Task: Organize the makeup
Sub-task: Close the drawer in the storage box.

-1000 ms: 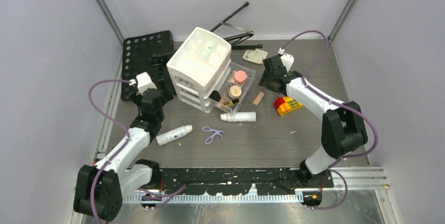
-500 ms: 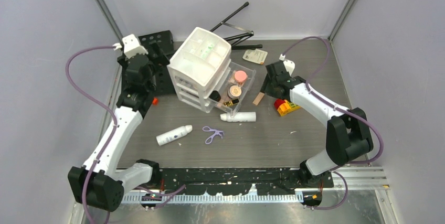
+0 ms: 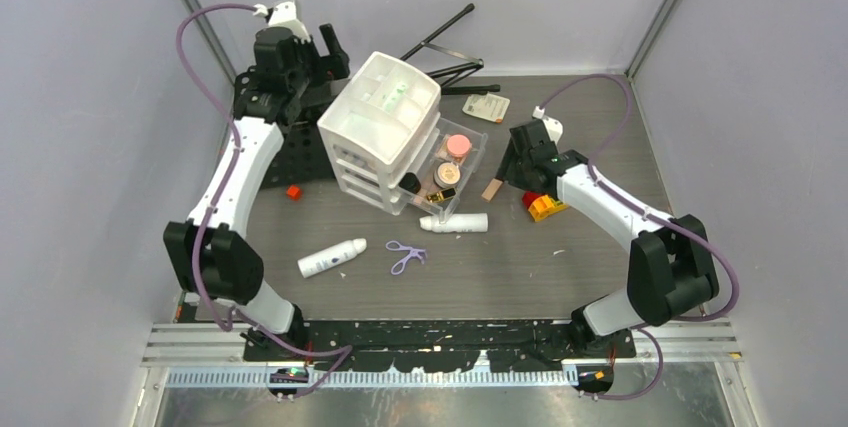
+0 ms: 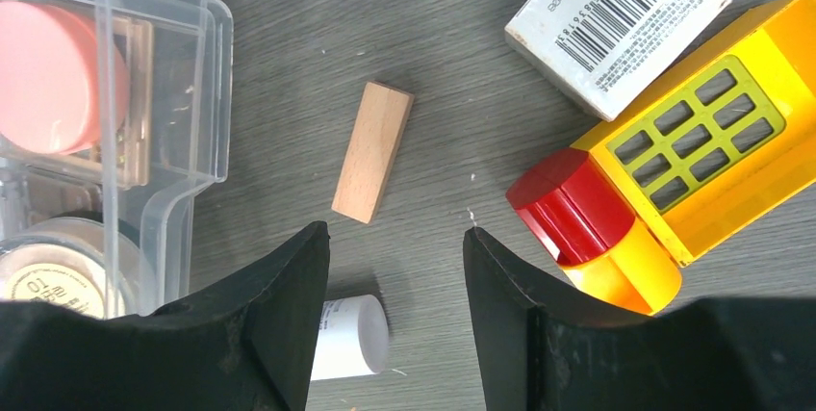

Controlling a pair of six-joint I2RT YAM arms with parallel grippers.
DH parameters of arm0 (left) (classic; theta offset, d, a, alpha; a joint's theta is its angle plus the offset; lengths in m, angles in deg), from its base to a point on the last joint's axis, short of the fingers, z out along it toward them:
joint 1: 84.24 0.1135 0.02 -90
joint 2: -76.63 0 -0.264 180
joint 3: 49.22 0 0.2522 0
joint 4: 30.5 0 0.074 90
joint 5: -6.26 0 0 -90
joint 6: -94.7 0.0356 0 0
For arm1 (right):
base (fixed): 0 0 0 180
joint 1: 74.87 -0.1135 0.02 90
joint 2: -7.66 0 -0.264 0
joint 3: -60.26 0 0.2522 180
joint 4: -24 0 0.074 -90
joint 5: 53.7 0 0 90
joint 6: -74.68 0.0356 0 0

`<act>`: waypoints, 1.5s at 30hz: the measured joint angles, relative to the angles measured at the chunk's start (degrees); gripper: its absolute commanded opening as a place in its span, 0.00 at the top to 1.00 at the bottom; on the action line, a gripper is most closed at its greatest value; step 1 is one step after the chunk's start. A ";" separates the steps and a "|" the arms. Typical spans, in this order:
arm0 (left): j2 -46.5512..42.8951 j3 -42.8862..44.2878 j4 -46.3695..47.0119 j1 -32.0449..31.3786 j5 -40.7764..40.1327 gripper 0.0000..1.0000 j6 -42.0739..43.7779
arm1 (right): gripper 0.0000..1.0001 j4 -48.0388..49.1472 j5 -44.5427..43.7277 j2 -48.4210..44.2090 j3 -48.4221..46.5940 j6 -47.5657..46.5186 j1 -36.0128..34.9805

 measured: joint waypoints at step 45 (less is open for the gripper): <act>7.45 -3.67 -2.82 3.41 28.46 0.11 -1.77 | 0.47 10.97 10.32 13.70 -6.25 11.08 -6.69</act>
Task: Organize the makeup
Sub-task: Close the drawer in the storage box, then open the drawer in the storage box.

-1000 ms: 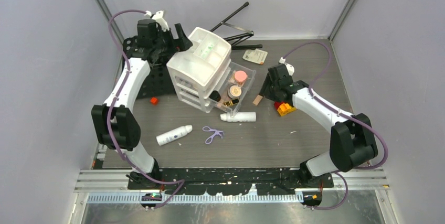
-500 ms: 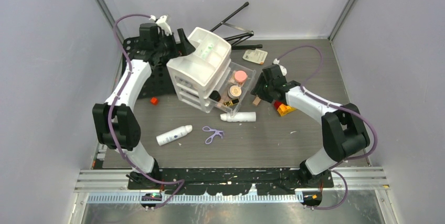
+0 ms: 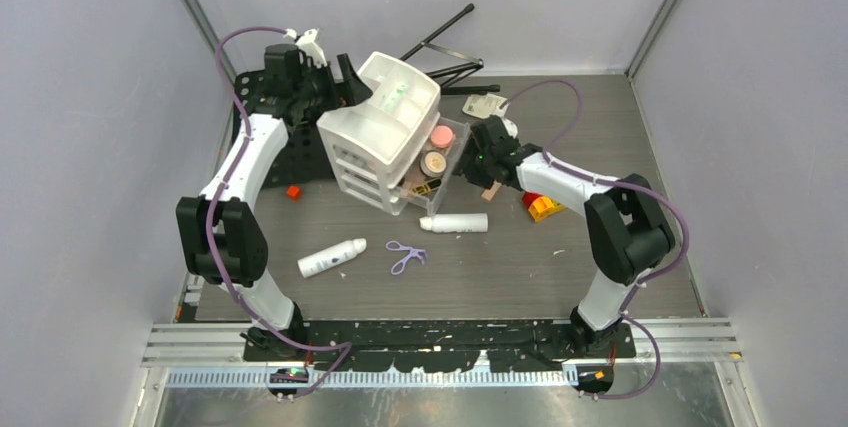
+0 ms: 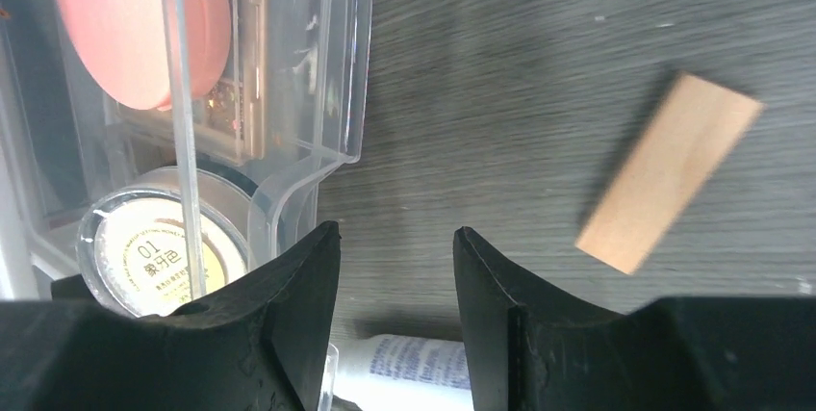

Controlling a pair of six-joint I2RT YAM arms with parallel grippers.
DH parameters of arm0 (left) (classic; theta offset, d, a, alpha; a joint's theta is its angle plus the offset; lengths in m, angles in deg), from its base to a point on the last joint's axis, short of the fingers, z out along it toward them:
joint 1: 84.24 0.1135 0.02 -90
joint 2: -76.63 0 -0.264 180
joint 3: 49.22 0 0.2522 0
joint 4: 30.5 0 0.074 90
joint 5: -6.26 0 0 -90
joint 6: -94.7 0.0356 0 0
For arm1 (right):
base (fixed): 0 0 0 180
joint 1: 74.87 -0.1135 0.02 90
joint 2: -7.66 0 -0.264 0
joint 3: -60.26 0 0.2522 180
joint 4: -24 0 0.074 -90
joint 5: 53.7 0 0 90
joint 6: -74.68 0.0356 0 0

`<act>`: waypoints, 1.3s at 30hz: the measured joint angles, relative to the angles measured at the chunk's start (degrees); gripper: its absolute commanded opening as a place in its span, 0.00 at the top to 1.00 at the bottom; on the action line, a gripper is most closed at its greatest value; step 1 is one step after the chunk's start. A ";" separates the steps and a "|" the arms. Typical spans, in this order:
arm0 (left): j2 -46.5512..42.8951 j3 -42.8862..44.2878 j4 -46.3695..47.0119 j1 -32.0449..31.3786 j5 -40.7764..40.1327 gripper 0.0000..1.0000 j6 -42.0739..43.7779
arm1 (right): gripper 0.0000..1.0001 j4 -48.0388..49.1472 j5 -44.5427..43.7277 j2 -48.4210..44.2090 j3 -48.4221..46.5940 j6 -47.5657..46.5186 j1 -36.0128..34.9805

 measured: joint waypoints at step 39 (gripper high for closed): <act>0.07 -0.52 1.51 0.26 1.49 0.12 -0.94 | 0.46 7.10 -4.92 1.11 -1.97 2.01 -9.07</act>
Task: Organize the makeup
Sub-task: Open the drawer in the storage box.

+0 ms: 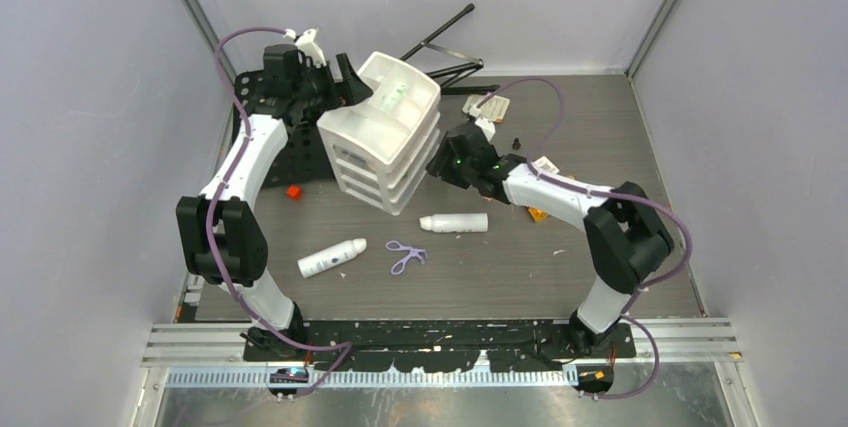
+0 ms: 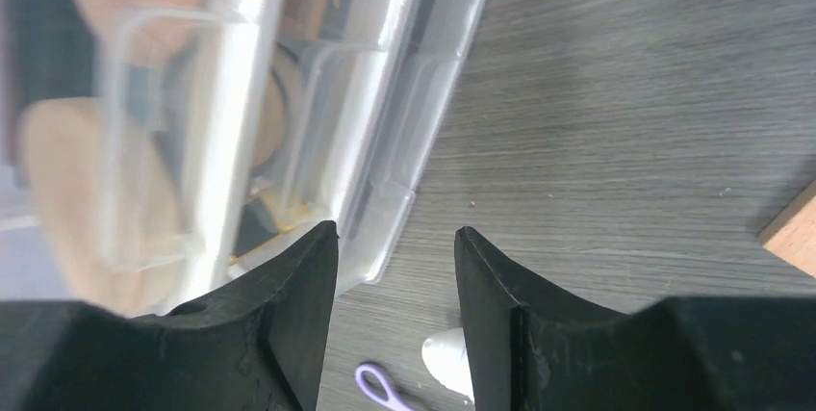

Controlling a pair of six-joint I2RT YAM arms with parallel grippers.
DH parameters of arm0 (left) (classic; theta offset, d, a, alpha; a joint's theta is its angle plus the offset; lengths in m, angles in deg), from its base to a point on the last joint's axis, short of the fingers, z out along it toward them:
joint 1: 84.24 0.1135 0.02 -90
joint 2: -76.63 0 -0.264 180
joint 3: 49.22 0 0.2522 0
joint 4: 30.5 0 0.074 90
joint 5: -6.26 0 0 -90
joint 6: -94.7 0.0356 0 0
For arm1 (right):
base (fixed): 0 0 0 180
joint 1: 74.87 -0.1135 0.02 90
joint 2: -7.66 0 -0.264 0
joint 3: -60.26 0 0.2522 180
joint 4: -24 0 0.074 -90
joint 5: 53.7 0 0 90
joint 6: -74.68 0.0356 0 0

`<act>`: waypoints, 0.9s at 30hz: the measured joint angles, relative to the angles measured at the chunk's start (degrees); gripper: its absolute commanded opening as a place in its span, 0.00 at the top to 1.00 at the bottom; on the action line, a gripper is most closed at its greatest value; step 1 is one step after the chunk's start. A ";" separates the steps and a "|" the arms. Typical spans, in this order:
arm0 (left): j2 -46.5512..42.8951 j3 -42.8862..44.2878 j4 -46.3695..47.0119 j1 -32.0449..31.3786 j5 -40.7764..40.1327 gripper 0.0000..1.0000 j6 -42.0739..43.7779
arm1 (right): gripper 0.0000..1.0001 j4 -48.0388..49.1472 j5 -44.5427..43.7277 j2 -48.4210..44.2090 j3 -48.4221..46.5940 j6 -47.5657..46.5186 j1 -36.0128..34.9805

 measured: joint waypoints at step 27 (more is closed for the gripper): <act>0.00 -0.02 -0.04 0.00 0.02 0.12 0.00 | 0.53 55.28 14.73 0.09 19.30 26.84 8.37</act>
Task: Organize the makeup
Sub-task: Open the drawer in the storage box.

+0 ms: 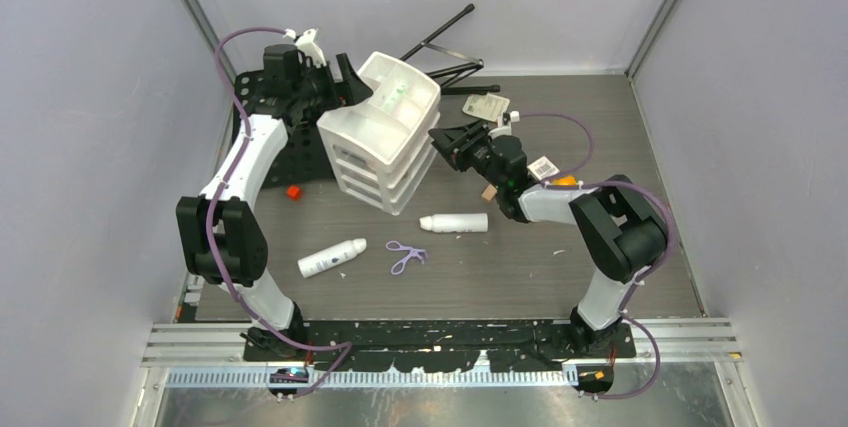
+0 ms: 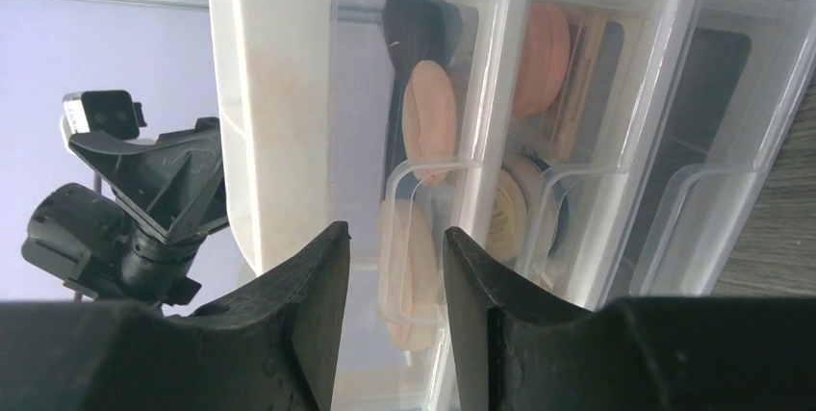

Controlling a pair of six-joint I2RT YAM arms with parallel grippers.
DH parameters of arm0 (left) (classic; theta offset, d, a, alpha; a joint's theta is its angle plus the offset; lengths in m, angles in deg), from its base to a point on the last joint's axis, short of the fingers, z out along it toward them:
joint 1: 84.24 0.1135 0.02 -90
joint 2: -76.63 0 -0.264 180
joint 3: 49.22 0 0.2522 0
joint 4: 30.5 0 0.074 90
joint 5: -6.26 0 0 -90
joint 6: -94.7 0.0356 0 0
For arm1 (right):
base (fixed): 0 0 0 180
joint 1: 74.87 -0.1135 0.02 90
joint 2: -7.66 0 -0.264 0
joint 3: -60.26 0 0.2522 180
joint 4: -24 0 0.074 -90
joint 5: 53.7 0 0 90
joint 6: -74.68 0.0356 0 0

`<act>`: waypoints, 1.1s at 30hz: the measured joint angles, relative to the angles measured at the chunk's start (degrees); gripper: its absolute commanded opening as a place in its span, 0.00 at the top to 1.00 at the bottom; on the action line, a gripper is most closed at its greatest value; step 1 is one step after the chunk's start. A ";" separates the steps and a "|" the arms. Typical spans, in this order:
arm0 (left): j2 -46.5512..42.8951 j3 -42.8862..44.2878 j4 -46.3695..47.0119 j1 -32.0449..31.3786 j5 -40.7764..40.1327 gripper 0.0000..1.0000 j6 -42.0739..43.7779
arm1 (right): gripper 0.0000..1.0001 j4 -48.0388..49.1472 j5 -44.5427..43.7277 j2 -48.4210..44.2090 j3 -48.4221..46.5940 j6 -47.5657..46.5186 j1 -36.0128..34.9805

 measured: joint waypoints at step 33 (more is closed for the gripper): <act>1.33 3.37 -1.49 1.11 0.44 1.00 2.67 | 0.52 22.16 2.82 12.59 1.27 9.64 0.00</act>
